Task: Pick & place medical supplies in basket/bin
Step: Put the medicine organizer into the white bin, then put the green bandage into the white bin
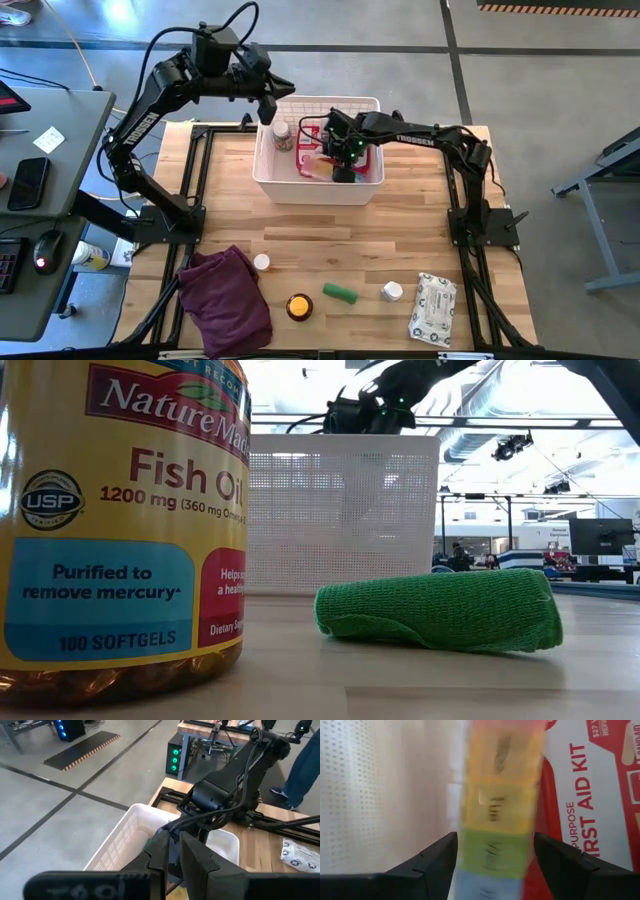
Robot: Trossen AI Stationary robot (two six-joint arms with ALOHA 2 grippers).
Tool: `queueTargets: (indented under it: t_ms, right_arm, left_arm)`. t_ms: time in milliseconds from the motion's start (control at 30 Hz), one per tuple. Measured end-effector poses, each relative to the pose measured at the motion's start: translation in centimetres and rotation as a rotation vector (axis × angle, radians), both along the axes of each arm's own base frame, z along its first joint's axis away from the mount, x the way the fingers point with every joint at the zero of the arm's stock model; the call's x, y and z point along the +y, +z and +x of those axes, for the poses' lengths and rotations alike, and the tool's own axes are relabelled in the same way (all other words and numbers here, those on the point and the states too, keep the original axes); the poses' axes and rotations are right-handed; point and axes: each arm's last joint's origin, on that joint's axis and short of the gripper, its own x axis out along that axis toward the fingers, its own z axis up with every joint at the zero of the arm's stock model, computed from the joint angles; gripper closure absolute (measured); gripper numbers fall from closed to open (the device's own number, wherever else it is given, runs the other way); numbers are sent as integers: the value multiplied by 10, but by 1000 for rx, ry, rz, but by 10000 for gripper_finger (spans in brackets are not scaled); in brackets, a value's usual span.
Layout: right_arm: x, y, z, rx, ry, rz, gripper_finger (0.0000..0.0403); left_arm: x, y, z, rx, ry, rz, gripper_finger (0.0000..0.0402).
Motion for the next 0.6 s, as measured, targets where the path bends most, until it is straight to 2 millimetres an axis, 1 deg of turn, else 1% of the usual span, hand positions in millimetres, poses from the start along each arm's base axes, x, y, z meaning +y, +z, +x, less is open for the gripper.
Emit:
queueTargets:
  t_ms: [233,600]
  right_arm:
    - [1,-1,-1,11,14,12,129]
    - [-2,5,-7,17,-8,20,128]
  left_arm:
    - [0,0,0,-1,0,0,321]
    - [0,0,0,-1,1,-1,321]
